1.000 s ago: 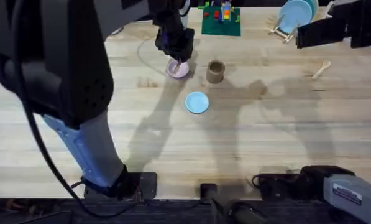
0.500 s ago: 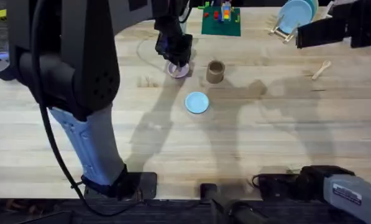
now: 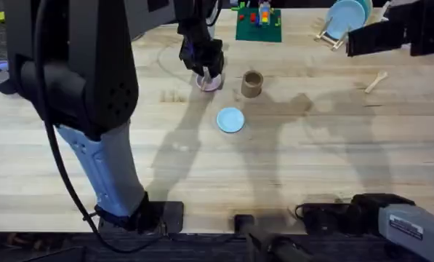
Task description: Pick up a utensil and set it on the pink plate, then put the other utensil in the container.
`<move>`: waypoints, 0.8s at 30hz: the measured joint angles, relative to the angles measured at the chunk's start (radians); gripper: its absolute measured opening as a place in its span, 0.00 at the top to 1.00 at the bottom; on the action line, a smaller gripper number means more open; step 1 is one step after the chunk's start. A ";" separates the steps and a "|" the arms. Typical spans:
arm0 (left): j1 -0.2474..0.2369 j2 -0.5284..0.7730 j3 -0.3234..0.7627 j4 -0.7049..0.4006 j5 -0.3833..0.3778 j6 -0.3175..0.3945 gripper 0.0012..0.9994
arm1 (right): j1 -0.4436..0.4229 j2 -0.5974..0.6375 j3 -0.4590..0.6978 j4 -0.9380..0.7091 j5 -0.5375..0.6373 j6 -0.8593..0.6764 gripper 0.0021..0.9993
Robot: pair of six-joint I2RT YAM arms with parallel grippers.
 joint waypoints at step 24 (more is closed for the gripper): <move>0.000 -0.189 0.000 -0.088 0.030 -0.004 0.24 | 0.000 0.000 0.000 0.000 0.000 0.000 0.01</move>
